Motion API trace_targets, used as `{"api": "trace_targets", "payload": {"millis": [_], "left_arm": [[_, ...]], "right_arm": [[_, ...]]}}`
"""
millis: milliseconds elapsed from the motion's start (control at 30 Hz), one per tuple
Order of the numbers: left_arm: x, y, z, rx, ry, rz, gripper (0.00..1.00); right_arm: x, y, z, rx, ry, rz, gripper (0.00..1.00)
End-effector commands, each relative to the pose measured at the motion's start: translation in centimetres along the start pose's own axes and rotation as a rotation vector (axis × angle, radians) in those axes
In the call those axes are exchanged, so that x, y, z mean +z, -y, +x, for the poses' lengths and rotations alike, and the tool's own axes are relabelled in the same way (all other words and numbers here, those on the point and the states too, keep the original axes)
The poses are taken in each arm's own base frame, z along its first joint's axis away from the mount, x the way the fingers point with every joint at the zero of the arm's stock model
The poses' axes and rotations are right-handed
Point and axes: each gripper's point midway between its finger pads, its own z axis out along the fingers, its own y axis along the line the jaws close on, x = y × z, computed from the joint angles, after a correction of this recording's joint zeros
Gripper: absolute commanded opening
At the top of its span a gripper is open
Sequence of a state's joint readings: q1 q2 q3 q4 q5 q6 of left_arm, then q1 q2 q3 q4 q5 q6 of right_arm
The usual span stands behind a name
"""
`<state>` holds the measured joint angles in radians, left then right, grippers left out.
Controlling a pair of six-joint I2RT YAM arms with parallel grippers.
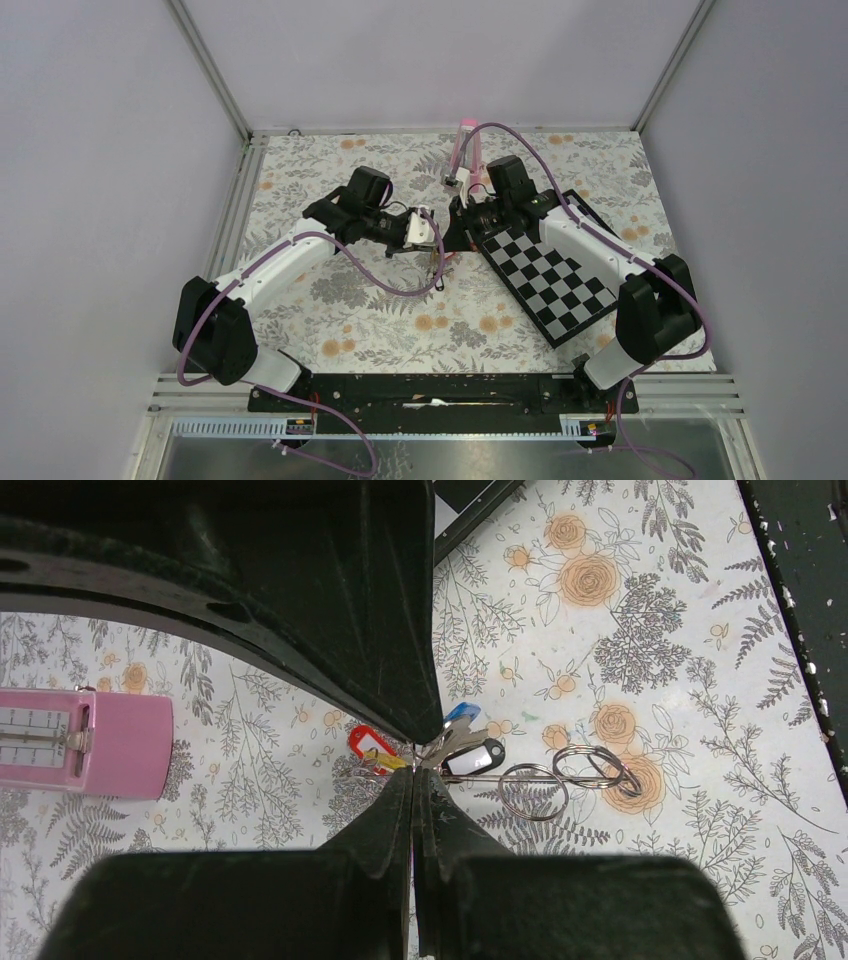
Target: Put the keys on the keyring
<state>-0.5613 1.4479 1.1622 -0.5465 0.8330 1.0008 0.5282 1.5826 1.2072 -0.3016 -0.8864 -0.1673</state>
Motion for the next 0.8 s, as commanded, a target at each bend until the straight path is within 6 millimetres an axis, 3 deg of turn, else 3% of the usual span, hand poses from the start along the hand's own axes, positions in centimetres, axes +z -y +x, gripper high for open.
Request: {"api": "trace_targets", "payload": {"millis": [0,600,767], "left_arm": [[-0.6,-0.3,-3.0,0.055,0.079,-0.02,0.0],[-0.7,-0.4,-3.7,0.025,0.118,-0.022,0.0],[-0.9,-0.4,-4.2,-0.002,0.16,-0.016,0.0]], "right_arm": [[-0.3,0.8,-0.6,-0.019,0.026,0.018,0.0],[-0.2,1.2,0.1,-0.005,0.015,0.026,0.0],[-0.3,0.8,0.1,-0.024,0.025,0.016,0.07]]}}
